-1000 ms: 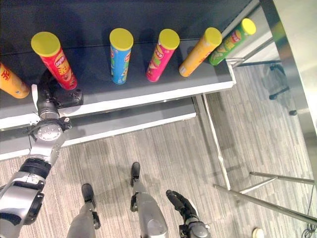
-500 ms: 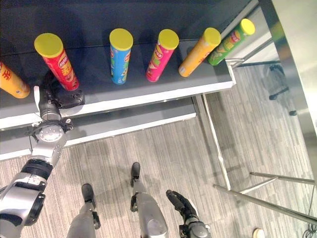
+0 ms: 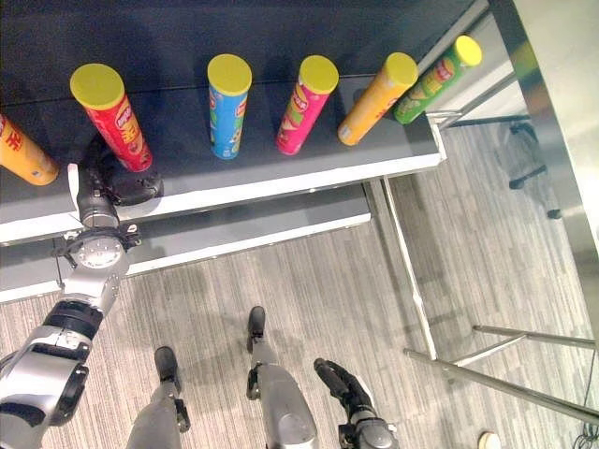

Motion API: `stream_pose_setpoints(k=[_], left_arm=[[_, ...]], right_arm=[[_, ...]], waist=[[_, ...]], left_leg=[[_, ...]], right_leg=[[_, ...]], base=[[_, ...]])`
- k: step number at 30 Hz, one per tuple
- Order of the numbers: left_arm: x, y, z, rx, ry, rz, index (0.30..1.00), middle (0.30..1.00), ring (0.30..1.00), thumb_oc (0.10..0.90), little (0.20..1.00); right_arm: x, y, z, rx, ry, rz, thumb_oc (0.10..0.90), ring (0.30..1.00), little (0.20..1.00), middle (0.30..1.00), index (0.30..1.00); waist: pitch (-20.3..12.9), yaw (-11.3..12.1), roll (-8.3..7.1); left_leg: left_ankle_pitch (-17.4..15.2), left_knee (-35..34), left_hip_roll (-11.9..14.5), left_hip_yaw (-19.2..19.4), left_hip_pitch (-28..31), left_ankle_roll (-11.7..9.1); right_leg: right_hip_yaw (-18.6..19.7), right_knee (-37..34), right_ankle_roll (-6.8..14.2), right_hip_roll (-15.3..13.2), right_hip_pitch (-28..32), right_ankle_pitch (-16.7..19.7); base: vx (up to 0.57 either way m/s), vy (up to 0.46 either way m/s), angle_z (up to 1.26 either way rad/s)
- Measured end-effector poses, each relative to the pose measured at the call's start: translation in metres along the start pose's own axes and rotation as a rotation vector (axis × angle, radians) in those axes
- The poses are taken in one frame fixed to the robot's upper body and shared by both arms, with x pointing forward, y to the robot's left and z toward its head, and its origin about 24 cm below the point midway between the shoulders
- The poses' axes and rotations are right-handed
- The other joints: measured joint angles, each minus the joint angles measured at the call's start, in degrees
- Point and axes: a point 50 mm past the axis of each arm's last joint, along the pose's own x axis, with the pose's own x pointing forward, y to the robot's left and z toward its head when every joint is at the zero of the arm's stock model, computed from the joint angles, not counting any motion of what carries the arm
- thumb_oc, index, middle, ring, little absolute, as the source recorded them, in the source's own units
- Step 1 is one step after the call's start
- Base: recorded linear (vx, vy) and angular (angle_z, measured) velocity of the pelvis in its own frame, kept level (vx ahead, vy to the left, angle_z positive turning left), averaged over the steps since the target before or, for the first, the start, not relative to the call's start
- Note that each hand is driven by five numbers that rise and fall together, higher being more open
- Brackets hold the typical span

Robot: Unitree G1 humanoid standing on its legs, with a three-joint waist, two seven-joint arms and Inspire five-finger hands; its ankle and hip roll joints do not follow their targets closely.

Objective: Put the goods on the table back onto the shelves and tidy them up.

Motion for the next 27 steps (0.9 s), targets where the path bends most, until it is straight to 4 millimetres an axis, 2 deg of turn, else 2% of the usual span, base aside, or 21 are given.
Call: stream_pose_setpoints(k=[16,20,22,24,27], left_arm=[[-0.004,-0.006,-0.004,-0.034,0.013,-0.011,0.900,0.900,0.900,0.800,0.900],[-0.002,0.003,0.001,-0.006,-0.020,0.004,0.900,0.900,0.900,0.800,0.900],[-0.005,0.010,0.012,0.069,-0.101,0.006,0.900,0.900,0.900,0.800,0.900],[-0.008,0.026,0.023,0.170,-0.183,0.011,0.900,0.900,0.900,0.800,0.900],[-0.021,0.030,0.029,0.197,-0.256,0.017,0.900,0.900,0.900,0.800,0.900]], right_arm=[[0.000,0.000,-0.001,-0.001,0.003,-0.001,0.800,0.900,0.900,0.900,0.900],[0.000,-0.001,-0.001,-0.001,0.007,-0.005,0.800,0.900,0.900,0.900,0.900],[0.002,0.000,0.002,-0.005,0.004,-0.002,0.800,0.900,0.900,0.900,0.900],[0.006,-0.001,0.009,-0.008,-0.013,-0.008,0.800,0.900,0.900,0.900,0.900],[0.005,-0.007,0.009,0.006,-0.013,-0.036,0.800,0.900,0.900,0.900,0.900]], waist=[[-0.2,0.1,0.48],[-0.4,0.3,0.86],[-0.8,1.6,1.86],[-0.8,2.1,2.77],[-1.1,4.4,5.75]], left_leg=[[0.0,0.3,0.0,-0.1,-0.2,0.0],[0.0,0.4,0.0,-0.1,-0.2,0.0],[0.1,0.6,0.0,-0.2,-0.2,-0.1],[0.1,0.8,0.0,-0.4,-0.2,-0.1],[0.1,0.9,0.0,-1.4,-0.1,-0.1]], right_leg=[[0.0,0.0,-0.2,0.0,0.0,0.1],[0.0,0.0,-0.3,0.0,0.0,0.2],[-0.1,0.0,-0.4,-0.1,0.1,0.3],[-0.3,0.0,-0.4,-0.1,0.3,0.3],[-1.4,0.0,-0.3,-0.4,1.2,0.2]], base=[[0.00,0.000,0.00],[0.00,0.000,0.00],[0.00,0.000,0.00],[0.00,0.011,0.06],[0.01,0.011,0.20]])
